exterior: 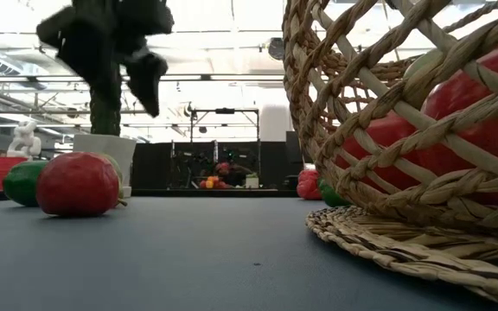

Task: Build produce basket
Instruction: Put the green pear into the brown basket

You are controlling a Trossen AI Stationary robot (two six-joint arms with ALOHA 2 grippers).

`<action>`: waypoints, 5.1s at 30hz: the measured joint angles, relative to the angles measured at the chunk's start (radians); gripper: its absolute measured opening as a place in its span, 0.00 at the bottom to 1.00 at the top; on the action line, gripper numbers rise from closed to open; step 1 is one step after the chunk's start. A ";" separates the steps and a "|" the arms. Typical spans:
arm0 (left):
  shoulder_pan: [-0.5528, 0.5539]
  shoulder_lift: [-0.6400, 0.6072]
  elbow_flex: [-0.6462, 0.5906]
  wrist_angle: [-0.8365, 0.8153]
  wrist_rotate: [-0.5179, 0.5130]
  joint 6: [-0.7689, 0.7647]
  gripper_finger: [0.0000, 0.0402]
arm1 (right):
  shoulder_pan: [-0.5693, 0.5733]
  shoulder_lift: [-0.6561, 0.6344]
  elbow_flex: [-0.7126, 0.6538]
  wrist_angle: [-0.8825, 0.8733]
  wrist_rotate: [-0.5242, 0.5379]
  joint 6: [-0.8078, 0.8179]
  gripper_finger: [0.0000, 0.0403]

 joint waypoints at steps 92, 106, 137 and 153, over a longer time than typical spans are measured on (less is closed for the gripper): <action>0.044 0.235 -0.148 0.213 -0.012 0.140 0.36 | -0.099 0.000 0.000 0.005 -0.005 -0.038 0.29; 0.056 0.276 -0.148 0.204 -0.016 0.187 0.50 | -0.099 0.000 0.000 0.005 -0.005 -0.038 0.29; 0.055 0.318 -0.146 0.186 -0.011 0.177 0.07 | -0.099 0.000 0.000 0.005 -0.009 -0.020 0.29; 0.038 0.256 0.011 0.142 -0.084 0.071 0.03 | -0.099 0.000 0.000 0.005 -0.009 -0.017 0.29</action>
